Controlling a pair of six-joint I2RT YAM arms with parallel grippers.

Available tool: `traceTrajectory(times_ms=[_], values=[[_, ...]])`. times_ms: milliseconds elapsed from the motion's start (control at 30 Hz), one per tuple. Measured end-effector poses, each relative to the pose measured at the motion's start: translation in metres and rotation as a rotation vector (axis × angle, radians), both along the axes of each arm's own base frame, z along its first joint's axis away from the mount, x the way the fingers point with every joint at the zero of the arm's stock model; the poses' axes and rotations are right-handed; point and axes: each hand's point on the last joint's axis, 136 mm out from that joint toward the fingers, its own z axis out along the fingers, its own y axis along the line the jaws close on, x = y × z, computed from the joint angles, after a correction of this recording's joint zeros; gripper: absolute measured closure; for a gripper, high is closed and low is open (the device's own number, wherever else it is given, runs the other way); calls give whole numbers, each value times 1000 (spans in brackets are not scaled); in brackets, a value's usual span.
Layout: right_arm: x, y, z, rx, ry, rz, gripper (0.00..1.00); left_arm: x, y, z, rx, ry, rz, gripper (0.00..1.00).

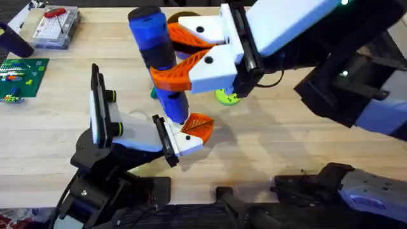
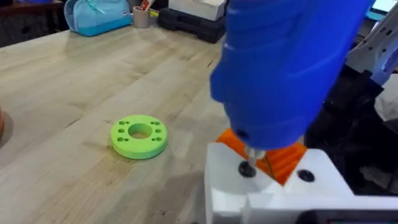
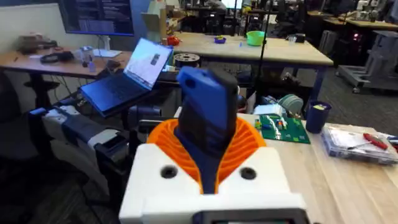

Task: Pick up the gripper from the table and insert it into the empty holder that is missing its gripper. Then pick up a screw, insert it into the mounting hole, and use the screwdriver to tighten it. Finally, clean up the table by picking up the vegetable and placing it into the bucket.

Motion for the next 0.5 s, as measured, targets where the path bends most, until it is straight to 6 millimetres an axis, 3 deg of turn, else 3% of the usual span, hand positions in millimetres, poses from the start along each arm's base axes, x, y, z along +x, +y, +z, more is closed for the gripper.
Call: traceTrajectory(times_ms=[300,500], values=[[8,2,-1,-6,42,-48,929,0,0,0,0,1,0,987],[1,2,4,16,-14,-20,929,1,0,2,-5,-10,6,986]])
